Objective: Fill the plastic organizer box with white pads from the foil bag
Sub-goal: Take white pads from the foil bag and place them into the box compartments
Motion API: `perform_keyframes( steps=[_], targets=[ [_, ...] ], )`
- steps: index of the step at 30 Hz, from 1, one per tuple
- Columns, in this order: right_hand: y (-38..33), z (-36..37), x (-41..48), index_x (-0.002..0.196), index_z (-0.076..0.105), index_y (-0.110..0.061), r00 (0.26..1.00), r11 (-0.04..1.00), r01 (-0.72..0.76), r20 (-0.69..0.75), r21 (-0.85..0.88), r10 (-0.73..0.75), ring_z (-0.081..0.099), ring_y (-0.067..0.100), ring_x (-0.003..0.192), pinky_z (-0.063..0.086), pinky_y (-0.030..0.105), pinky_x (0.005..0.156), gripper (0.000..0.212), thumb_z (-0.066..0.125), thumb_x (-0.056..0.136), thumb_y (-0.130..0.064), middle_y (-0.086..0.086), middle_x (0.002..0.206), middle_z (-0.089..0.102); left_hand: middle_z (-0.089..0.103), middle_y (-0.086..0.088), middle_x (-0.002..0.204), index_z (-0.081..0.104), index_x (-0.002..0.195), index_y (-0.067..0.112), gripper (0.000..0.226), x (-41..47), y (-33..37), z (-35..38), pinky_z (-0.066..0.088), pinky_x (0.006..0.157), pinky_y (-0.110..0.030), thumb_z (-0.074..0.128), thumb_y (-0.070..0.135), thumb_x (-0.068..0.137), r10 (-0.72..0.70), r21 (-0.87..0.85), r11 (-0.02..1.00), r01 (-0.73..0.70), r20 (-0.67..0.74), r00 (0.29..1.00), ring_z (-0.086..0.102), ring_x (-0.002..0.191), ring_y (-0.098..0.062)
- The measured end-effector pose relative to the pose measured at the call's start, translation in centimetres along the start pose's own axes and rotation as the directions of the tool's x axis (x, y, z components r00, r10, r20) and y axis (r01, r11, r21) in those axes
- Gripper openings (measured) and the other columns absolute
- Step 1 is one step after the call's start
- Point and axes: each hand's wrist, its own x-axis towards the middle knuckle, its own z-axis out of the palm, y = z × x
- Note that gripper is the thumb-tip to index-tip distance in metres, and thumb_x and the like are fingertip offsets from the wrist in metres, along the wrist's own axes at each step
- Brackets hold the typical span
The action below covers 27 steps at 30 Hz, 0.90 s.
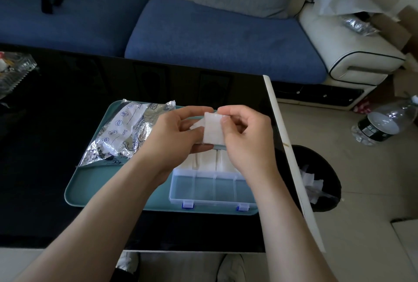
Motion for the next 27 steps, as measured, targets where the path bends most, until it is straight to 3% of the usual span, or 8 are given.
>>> perform_keyframes(
  steps=[8,13,17,21,23,27],
  targets=[
    [0.37,0.65,0.12,0.115,0.077,-0.019,0.991,0.979,0.117,-0.049,-0.165,-0.127,0.069,-0.002,0.092,0.056,0.010,0.071,0.021,0.066,0.102,-0.008,-0.011,0.103,0.074,0.075,-0.013,0.117,0.076,0.122,0.018,0.021,0.04,0.17,0.02,0.065,0.086,-0.041,0.061,0.019,0.107,-0.042,-0.059,0.997,0.041,-0.021,0.999,0.076,0.105,-0.028],
    [0.07,0.60,-0.10,0.117,0.076,-0.021,0.992,0.978,0.110,-0.035,-0.177,-0.118,0.065,-0.006,0.094,0.048,0.003,0.075,0.023,0.067,0.100,-0.009,-0.009,0.108,0.071,0.079,-0.008,0.114,0.073,0.125,0.017,0.030,0.09,0.02,-0.14,0.064,0.088,-0.046,0.065,0.000,0.101,-0.002,-0.015,1.000,0.002,-0.008,1.000,0.077,0.103,-0.028],
    [0.04,0.52,-0.50,0.118,0.073,-0.028,0.992,0.968,0.129,0.039,-0.215,-0.123,0.058,-0.005,0.099,0.044,0.001,0.079,0.027,0.074,0.093,-0.018,-0.009,0.110,0.063,0.080,-0.006,0.110,0.074,0.122,0.019,0.030,-0.07,0.01,-0.30,0.065,0.086,-0.047,0.066,0.000,0.100,0.027,0.026,0.999,-0.027,-0.021,0.999,0.078,0.099,-0.029],
    [0.01,0.54,-0.47,0.108,0.072,-0.023,0.993,0.963,0.112,0.002,-0.245,-0.115,0.062,-0.001,0.090,0.048,0.005,0.072,0.019,0.079,0.090,-0.020,-0.009,0.104,0.065,0.081,-0.004,0.107,0.070,0.128,0.019,0.031,0.11,-0.11,-0.33,0.065,0.085,-0.042,0.061,0.001,0.104,0.037,0.028,0.999,-0.036,-0.036,0.999,0.078,0.099,-0.026],
    [-0.15,0.46,-0.39,0.102,0.074,-0.020,0.996,0.972,0.072,-0.026,-0.221,-0.080,0.065,0.000,0.084,0.048,0.005,0.066,0.013,0.078,0.089,-0.017,-0.007,0.099,0.069,0.081,-0.006,0.106,0.065,0.135,0.018,0.035,0.36,-0.25,-0.30,0.064,0.085,-0.041,0.058,0.001,0.105,0.032,-0.002,0.999,-0.033,-0.058,0.998,0.078,0.099,-0.025],
    [-0.33,-0.26,-0.11,0.099,0.078,-0.019,0.992,0.994,-0.109,-0.059,0.006,0.109,0.069,-0.005,0.080,0.048,0.008,0.055,0.015,0.072,0.089,-0.010,-0.007,0.089,0.076,0.080,-0.008,0.109,0.067,0.134,0.010,0.031,0.69,-0.62,-0.59,0.065,0.084,-0.036,0.056,0.001,0.106,0.032,-0.025,0.999,-0.035,-0.102,0.994,0.077,0.103,-0.025]
  ],
)
